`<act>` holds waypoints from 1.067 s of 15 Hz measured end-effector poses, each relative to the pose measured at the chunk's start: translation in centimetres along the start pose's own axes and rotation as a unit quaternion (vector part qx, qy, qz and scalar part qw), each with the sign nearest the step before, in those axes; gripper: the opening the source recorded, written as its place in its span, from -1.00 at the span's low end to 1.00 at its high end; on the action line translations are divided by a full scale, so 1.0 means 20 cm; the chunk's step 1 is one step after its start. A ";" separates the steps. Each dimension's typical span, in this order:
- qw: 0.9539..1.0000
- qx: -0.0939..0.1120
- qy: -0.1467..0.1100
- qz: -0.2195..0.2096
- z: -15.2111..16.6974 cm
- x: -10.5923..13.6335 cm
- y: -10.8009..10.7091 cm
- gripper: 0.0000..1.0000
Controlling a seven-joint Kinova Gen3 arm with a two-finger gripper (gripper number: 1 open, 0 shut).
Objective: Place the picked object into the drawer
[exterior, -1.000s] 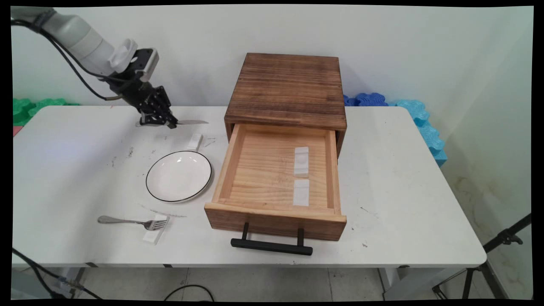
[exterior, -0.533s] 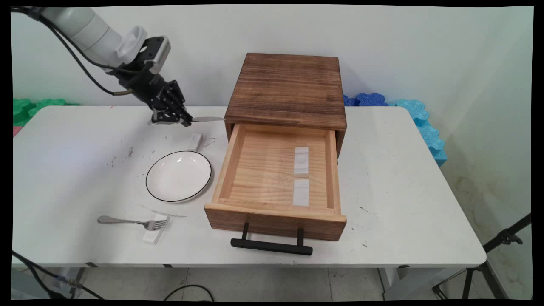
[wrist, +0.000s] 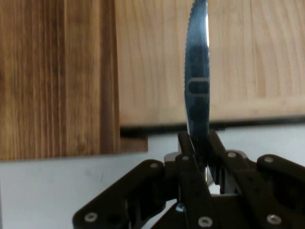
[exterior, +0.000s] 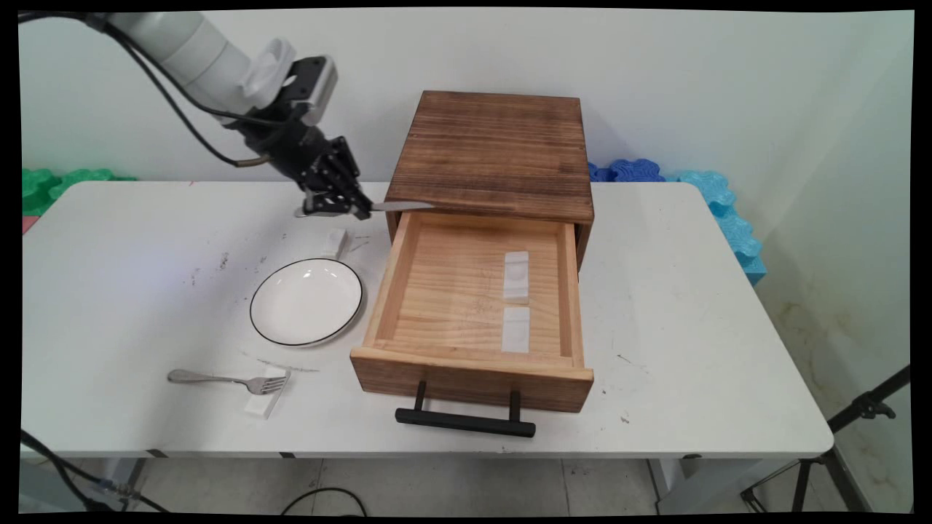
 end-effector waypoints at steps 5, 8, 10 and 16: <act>1.000 0.006 0.008 0.012 0.10 0.22 0.02 -1.00; 1.000 0.010 0.009 0.019 0.18 0.32 0.03 -1.00; 1.000 0.012 0.010 0.024 0.23 0.39 0.03 -1.00; 0.999 0.018 0.010 0.036 0.37 0.55 0.03 -1.00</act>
